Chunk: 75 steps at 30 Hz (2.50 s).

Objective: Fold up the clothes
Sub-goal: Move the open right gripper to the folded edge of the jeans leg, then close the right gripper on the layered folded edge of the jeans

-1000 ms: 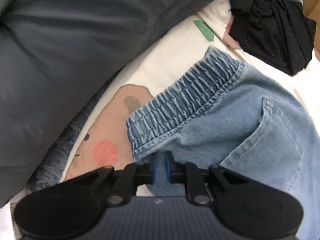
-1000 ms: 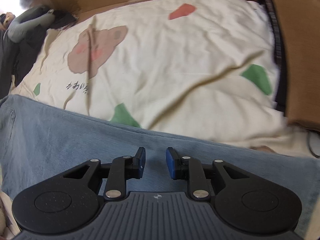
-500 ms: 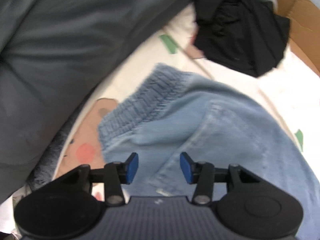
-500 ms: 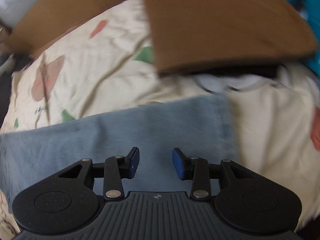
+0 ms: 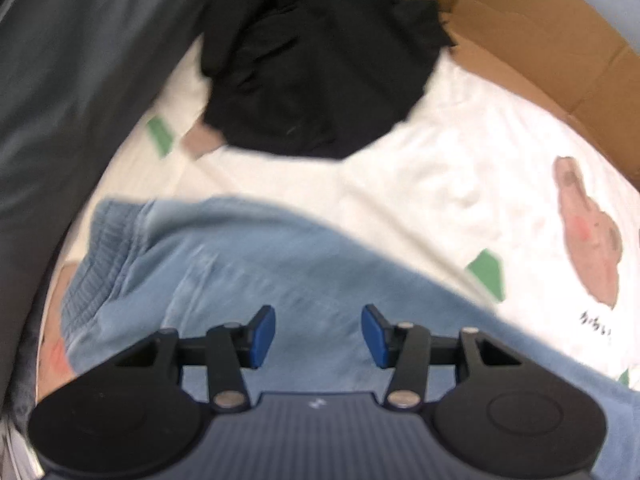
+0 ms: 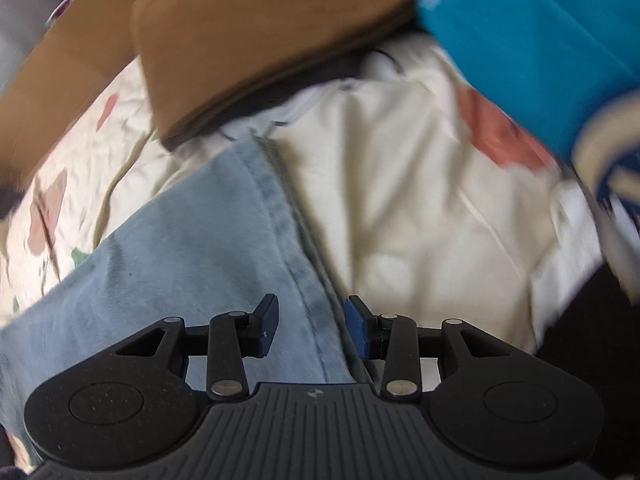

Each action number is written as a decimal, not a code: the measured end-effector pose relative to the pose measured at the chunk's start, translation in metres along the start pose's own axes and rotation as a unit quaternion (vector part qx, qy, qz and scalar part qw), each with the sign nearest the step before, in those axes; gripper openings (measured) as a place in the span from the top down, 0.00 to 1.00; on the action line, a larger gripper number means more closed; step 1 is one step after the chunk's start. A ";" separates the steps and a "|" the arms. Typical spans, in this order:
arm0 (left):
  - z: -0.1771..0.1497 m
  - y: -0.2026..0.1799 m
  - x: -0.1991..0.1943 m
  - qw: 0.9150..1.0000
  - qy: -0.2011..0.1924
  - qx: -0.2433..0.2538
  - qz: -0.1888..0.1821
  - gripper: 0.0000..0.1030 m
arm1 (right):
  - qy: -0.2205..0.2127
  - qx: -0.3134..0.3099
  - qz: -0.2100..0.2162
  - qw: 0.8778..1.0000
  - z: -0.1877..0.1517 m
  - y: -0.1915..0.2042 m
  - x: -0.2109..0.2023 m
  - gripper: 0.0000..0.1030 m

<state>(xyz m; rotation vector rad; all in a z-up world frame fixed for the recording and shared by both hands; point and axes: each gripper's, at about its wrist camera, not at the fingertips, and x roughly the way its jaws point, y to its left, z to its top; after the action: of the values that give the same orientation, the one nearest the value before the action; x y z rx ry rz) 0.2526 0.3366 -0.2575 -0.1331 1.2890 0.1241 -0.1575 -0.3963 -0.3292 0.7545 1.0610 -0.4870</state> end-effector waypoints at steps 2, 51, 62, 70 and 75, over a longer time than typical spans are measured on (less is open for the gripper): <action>0.011 -0.019 -0.006 1.000 -0.005 0.010 0.000 0.51 | -0.005 0.018 0.001 1.000 -0.012 -0.009 -0.004 0.57; -0.036 -0.170 0.041 0.993 0.119 0.009 0.013 0.44 | -0.047 0.125 0.283 0.950 -0.047 -0.083 0.024 0.51; -0.046 -0.182 0.043 0.992 0.122 0.021 0.009 0.44 | -0.052 0.091 0.259 0.960 -0.042 -0.065 -0.006 0.51; -0.050 -0.181 0.049 0.991 0.128 0.024 0.013 0.44 | -0.036 0.084 0.261 0.961 -0.044 -0.061 0.007 0.47; -0.050 -0.181 0.048 0.992 0.126 0.024 0.012 0.44 | -0.012 0.089 0.258 0.962 -0.042 -0.065 0.029 0.46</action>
<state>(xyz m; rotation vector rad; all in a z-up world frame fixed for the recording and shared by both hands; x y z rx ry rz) 0.2485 0.1502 -0.3118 -0.0935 1.5456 0.0987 -0.2153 -0.4076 -0.3880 1.1415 0.7617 -0.1407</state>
